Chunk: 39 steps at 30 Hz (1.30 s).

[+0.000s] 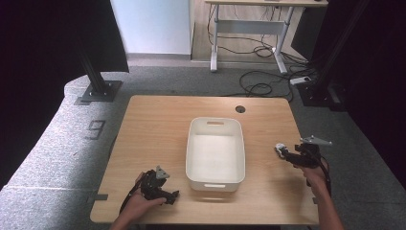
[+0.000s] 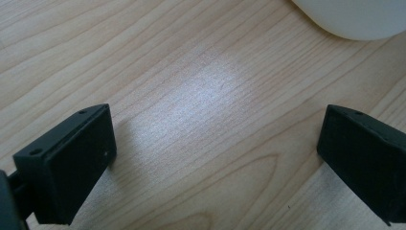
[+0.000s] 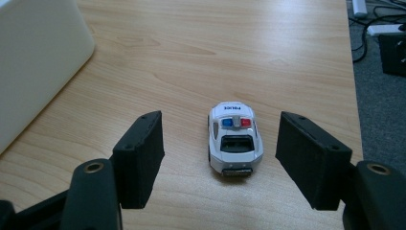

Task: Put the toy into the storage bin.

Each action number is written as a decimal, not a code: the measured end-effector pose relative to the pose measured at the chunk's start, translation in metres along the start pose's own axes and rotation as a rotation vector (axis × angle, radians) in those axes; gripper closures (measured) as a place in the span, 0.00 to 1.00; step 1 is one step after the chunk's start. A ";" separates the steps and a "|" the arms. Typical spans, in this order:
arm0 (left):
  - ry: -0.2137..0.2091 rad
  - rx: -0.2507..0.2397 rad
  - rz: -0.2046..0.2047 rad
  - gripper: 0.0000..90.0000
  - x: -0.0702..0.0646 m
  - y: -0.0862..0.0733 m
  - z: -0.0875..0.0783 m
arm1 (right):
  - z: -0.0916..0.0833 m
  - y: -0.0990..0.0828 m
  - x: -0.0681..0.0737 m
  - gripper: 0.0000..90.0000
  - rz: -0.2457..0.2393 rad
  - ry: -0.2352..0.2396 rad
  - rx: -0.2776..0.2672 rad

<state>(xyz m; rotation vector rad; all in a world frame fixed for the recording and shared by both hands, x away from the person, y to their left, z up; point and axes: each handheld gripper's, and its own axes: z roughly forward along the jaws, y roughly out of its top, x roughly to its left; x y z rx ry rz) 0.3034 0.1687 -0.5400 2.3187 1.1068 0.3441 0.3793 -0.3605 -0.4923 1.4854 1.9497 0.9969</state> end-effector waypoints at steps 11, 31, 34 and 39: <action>0.000 -0.001 -0.001 0.00 0.000 0.000 0.000 | 0.012 -0.003 -0.004 0.39 0.015 -0.007 0.050; -0.003 -0.004 0.002 0.00 0.000 0.000 0.000 | 0.035 -0.001 -0.004 0.41 0.033 -0.013 0.086; -0.004 -0.005 0.003 0.00 0.000 0.000 0.000 | 0.036 -0.001 -0.004 0.41 0.028 -0.016 0.090; -0.006 -0.005 0.007 0.00 0.001 0.000 0.000 | 0.041 0.000 -0.002 0.41 0.026 -0.021 0.099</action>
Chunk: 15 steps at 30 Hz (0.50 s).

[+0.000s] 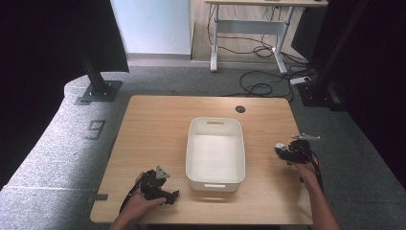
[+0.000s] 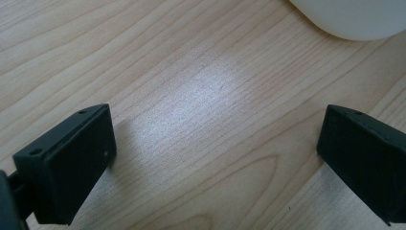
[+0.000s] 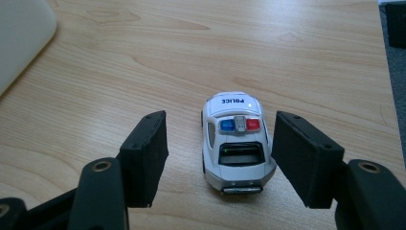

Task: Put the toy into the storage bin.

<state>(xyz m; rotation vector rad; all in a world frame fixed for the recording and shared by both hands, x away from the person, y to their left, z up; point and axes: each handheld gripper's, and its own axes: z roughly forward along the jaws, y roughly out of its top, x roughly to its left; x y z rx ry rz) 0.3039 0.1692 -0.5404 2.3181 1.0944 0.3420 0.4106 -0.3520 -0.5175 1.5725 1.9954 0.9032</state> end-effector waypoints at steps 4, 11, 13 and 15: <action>-0.001 -0.001 0.001 0.00 0.000 0.000 0.000 | 0.002 0.000 -0.001 0.41 0.003 -0.014 0.003; -0.001 -0.002 0.002 0.00 0.000 0.000 0.000 | 0.005 -0.001 -0.004 0.41 0.018 -0.018 0.006; -0.001 -0.004 0.001 0.00 0.000 0.000 0.000 | 0.006 -0.001 -0.003 0.41 0.011 -0.026 0.011; -0.001 -0.004 0.001 0.00 0.000 0.000 0.000 | 0.007 0.000 -0.002 0.41 0.005 -0.025 0.005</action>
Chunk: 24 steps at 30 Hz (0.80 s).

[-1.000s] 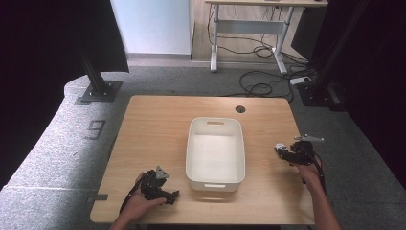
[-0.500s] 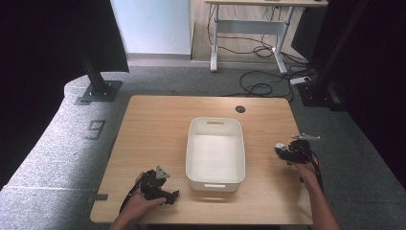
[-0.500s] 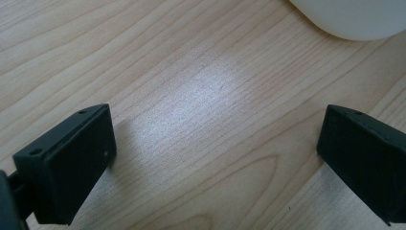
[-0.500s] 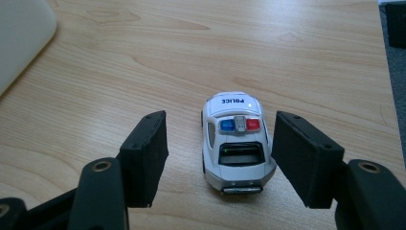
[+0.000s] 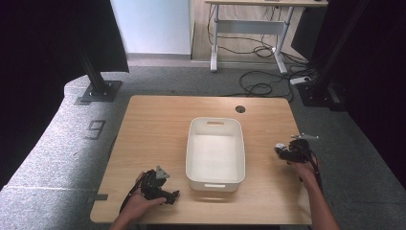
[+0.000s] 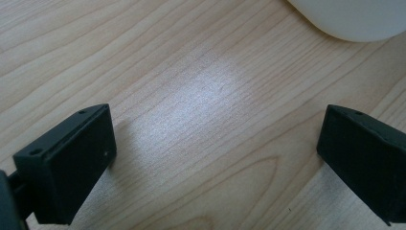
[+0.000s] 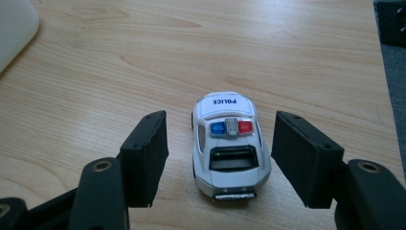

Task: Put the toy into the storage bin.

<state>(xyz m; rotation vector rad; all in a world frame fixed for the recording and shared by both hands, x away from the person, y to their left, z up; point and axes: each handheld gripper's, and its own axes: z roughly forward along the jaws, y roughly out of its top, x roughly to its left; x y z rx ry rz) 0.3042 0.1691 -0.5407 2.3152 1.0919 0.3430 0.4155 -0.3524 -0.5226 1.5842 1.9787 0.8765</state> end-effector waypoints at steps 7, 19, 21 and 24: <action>0.001 0.000 -0.001 0.00 0.000 0.000 0.000 | 0.004 0.001 -0.004 0.41 0.016 0.007 -0.008; 0.000 -0.004 0.001 0.00 0.000 0.001 0.001 | 0.019 -0.002 -0.006 0.41 0.015 0.005 0.016; 0.000 -0.004 0.001 0.00 0.000 0.001 0.001 | 0.020 -0.002 -0.006 0.41 0.013 0.006 0.020; 0.001 -0.004 0.000 0.00 0.000 0.001 0.001 | 0.024 -0.003 -0.002 0.41 -0.006 -0.006 0.031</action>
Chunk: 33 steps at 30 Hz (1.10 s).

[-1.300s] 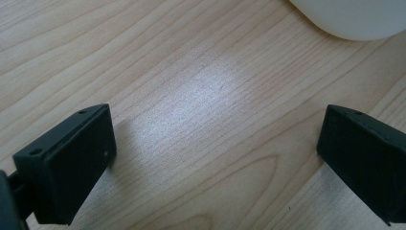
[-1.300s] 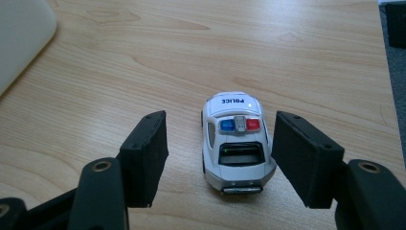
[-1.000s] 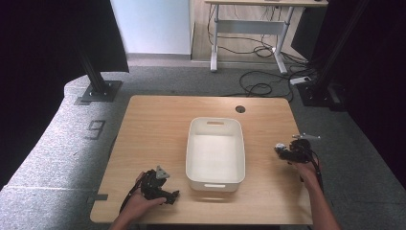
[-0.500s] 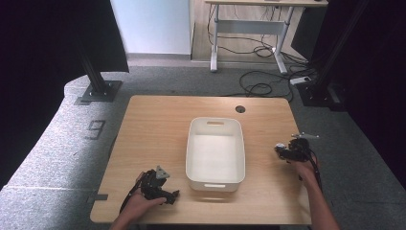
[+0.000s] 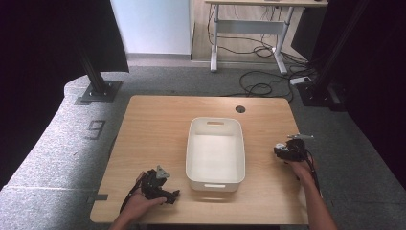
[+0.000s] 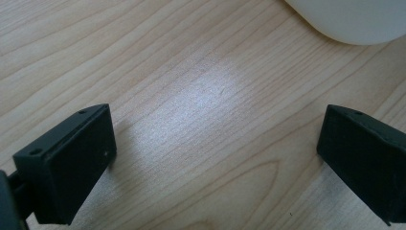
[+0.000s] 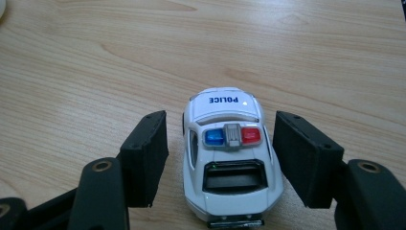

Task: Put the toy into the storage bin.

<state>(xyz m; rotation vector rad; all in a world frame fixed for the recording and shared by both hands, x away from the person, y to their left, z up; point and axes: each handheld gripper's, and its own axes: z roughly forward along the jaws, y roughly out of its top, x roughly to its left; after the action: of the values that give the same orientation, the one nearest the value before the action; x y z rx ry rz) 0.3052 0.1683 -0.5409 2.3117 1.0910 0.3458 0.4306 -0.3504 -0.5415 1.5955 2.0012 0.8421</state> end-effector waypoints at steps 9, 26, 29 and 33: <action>0.000 0.000 0.000 0.00 0.000 0.000 0.000 | 0.000 0.000 -0.001 0.55 0.024 -0.010 0.007; 0.000 0.002 0.000 0.00 0.000 0.000 0.000 | -0.012 0.003 -0.002 0.56 0.058 0.003 -0.023; 0.000 0.003 0.001 0.00 -0.001 0.000 -0.001 | -0.014 0.004 0.000 0.56 0.057 0.008 -0.027; 0.000 0.003 0.002 0.00 -0.001 0.000 -0.001 | -0.021 0.004 0.002 0.56 0.059 0.003 -0.040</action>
<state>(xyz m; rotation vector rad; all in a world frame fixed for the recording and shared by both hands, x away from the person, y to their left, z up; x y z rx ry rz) 0.3042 0.1683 -0.5407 2.3159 1.0897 0.3451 0.4189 -0.3523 -0.5236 1.6390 1.9355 0.9016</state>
